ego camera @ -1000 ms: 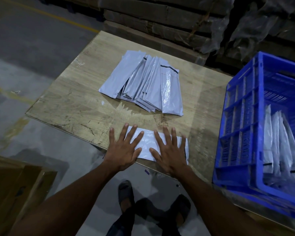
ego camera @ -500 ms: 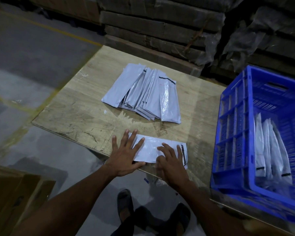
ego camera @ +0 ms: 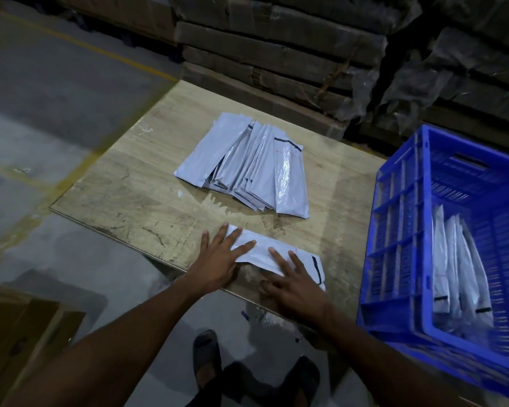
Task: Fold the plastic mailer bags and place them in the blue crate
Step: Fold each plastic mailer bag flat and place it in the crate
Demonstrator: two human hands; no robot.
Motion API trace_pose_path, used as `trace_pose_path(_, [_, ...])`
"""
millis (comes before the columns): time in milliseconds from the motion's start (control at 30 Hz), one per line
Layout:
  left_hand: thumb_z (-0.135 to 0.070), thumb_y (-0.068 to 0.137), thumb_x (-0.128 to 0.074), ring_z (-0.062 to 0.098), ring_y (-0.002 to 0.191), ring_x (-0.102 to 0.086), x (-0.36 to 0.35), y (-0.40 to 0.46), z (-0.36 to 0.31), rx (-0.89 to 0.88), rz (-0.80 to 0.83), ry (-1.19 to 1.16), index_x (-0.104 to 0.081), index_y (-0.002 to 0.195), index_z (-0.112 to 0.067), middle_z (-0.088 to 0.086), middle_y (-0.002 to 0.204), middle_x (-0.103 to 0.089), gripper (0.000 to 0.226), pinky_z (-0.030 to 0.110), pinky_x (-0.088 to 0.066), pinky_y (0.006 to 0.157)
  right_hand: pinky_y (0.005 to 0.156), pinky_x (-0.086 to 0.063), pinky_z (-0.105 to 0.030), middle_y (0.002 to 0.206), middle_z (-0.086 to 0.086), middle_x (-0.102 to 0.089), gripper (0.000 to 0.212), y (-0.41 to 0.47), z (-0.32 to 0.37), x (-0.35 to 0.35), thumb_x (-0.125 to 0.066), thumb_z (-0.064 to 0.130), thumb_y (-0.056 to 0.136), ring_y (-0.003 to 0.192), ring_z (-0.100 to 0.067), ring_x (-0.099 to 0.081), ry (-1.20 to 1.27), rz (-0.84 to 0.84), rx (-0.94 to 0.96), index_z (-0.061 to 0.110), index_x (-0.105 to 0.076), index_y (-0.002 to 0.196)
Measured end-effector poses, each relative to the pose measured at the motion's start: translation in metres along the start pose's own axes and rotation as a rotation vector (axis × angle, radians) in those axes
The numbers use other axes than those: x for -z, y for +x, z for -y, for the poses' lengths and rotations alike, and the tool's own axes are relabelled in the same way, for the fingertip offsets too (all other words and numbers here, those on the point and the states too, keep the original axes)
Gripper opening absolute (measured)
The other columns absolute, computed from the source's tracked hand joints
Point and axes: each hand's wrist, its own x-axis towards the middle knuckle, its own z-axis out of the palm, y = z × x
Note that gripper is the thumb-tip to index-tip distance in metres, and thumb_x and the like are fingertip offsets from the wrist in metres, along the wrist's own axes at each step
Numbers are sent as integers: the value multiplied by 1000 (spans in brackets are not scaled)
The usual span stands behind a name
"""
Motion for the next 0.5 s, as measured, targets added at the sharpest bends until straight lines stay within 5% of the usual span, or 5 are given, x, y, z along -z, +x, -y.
trace_pose_path(100, [-47,99,-27,41,158,-6,1,-2,-1,9,-80,-100,1,161,-44,11,173,-7,69,72,-15,118,81,-59,-46,115,-5,-70,35,7,-18,15,-40,15,89,129,-37,-57,53,-68,-34,14,-72,104])
trace_pose_path(233, [-48,100,-48,37,159,-3,-11,-3,-7,145,-224,-194,21,162,-27,12,173,9,95,60,-16,125,45,-54,-37,129,-6,-64,29,4,-34,53,-64,9,82,87,-31,-71,131,-139,-130,13,-67,110])
trace_pose_path(300, [-54,98,-42,41,158,-5,-20,-2,-14,198,-209,-116,14,163,-19,17,172,7,93,61,-14,124,48,-57,-39,130,-5,-66,43,-4,-43,70,-75,1,74,81,-31,-73,235,-223,-253,12,-68,115])
trace_pose_path(400, [-68,90,-16,42,158,3,-25,8,-41,215,-73,-34,3,165,-16,18,172,8,93,63,-1,122,74,-61,-42,129,-11,-68,47,-18,-65,89,-68,-7,76,100,-31,-73,384,-414,-414,6,-70,122])
trace_pose_path(500, [-69,98,-24,41,158,9,-25,26,-72,126,18,73,-2,166,-18,18,171,12,88,62,2,123,92,-54,-34,128,-13,-68,44,-37,-95,110,-66,-8,80,110,-28,-69,346,-511,-537,3,-69,123])
